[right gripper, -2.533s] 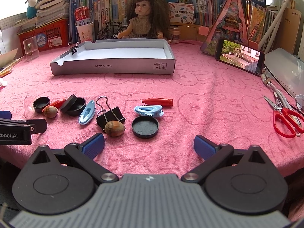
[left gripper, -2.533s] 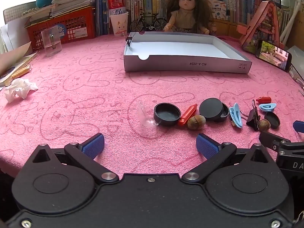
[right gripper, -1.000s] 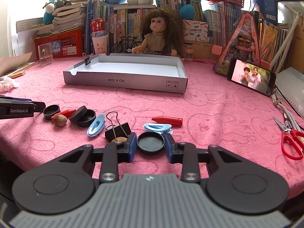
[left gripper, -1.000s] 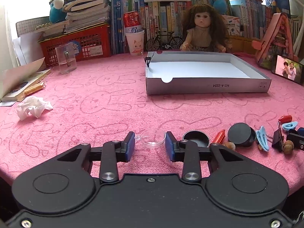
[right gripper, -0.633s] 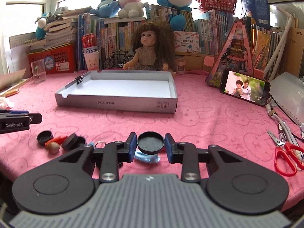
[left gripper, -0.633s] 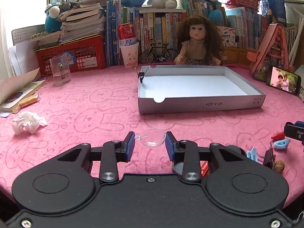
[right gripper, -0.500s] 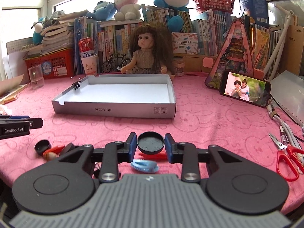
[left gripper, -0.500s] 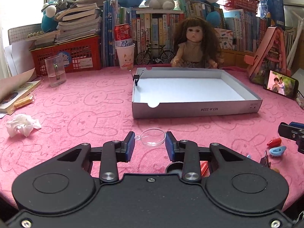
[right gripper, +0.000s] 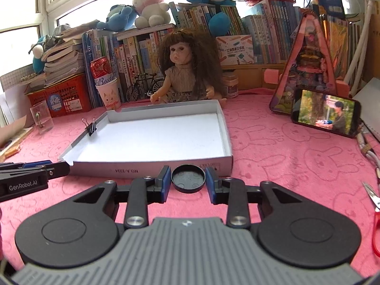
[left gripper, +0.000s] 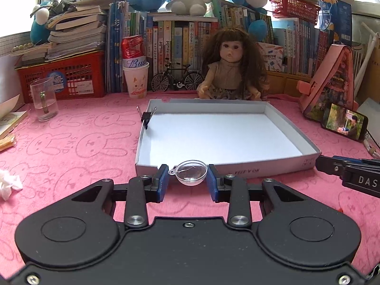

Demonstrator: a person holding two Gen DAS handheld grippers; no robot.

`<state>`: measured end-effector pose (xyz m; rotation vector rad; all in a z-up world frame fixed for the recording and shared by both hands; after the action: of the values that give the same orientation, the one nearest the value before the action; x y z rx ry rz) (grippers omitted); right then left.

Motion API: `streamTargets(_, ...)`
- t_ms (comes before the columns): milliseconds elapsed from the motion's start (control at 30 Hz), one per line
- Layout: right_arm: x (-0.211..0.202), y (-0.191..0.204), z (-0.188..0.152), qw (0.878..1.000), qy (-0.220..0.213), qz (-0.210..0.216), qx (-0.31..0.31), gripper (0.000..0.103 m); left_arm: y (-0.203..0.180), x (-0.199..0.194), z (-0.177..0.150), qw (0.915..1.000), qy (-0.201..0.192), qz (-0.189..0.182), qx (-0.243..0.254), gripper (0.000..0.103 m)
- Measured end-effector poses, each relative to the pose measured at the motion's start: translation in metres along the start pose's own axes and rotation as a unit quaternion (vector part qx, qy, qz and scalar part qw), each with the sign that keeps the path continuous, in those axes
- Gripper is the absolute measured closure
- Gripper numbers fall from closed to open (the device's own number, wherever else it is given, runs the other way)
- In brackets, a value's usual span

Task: Organize rigid objects
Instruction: 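Carry the clear dish with the left tool while the right tool carries the black lid over the tray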

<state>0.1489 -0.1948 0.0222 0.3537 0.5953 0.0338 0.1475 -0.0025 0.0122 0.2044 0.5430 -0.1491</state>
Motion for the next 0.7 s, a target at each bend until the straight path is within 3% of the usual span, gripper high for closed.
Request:
streamTargets(167, 0.036, 0.005, 0.020, 0.999, 0.029, 0.007, 0.012, 0.066, -0.002, 0.030, 0.024, 0.9999, 0.006, -0.015, 0.005, 0.070)
streamTargets(400, 0.088, -0.002, 0.038, 0.990, 0.125, 0.014, 0.057, 0.066, 0.008, 0.088, 0.045, 0.9944, 0.073, -0.068, -0.033, 0.071)
streamTargets(700, 0.118, 0.000, 0.035, 0.987, 0.150, 0.002, 0.051, 0.066, 0.003, 0.128, 0.041, 0.9890, 0.119, -0.083, -0.029, 0.070)
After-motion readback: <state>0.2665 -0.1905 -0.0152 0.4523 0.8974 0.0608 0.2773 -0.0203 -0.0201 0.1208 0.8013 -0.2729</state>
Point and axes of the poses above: each gripper's, at about its wrist camera, not at the fingertips, and x roughly the way its jaws point, y to its left, z to its top, the point moved 6 cm from there along x, roughly the way its jaws point, and after that the axes turned 13 degrees about x, right-handed, at the moved point
